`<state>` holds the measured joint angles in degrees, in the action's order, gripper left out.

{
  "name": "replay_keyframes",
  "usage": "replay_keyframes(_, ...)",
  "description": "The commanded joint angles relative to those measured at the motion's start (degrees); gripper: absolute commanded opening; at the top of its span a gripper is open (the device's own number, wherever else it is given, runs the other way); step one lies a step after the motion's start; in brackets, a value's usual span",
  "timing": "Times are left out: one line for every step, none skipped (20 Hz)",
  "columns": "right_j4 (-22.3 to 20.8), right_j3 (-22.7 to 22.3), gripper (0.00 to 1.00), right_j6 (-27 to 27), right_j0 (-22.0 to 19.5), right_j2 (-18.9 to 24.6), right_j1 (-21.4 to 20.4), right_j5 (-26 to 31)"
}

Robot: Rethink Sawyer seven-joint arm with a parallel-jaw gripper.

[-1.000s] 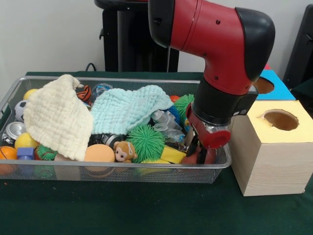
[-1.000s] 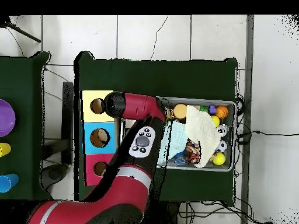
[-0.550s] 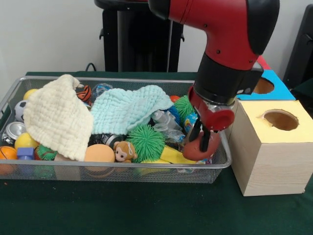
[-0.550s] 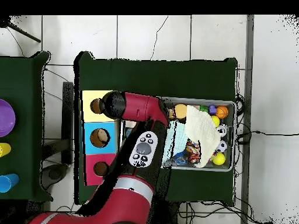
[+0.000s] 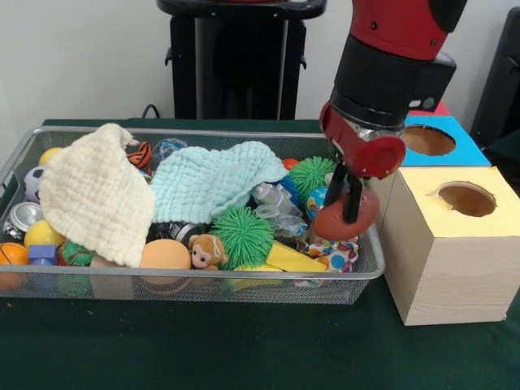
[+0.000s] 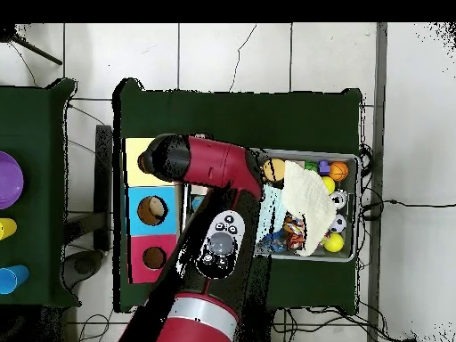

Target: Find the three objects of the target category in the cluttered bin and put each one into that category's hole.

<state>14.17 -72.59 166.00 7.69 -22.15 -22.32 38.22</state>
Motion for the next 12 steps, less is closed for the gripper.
replay_keyframes(-0.36, -5.91, 0.00, 1.85, -0.25, 3.79, -3.91, 10.00)
replay_keyframes(-0.40, -6.33, 0.00, 1.81, -0.17, 3.78, -4.44, 10.23)
replay_keyframes(-0.54, -7.15, 0.00, 1.41, -0.07, 3.88, -5.36, 10.12)
replay_keyframes(-0.50, -7.61, 0.00, 1.45, 0.01, 3.94, -5.94, 10.25)
replay_keyframes(-0.52, -8.53, 0.00, 1.08, 0.09, 4.10, -6.97, 10.36)
replay_keyframes(-0.51, -8.94, 0.00, 0.49, -0.03, 4.55, -7.55, 10.86)
replay_keyframes(-0.28, -9.75, 0.00, -0.68, -0.39, 5.32, -8.82, 12.43)
replay_keyframes(-0.36, -9.74, 0.00, -0.43, -0.11, 5.14, -9.17, 13.33)
replay_keyframes(-0.72, -9.70, 0.00, -0.13, 0.52, 4.54, -9.93, 14.44)
replay_keyframes(-0.31, -10.23, 0.00, -0.01, 0.55, 4.84, -10.88, 15.38)
replay_keyframes(0.14, -10.93, 0.00, 0.51, 0.92, 4.98, -11.96, 16.06)
replay_keyframes(0.13, -10.99, 0.00, 1.20, 1.47, 4.71, -12.29, 16.39)
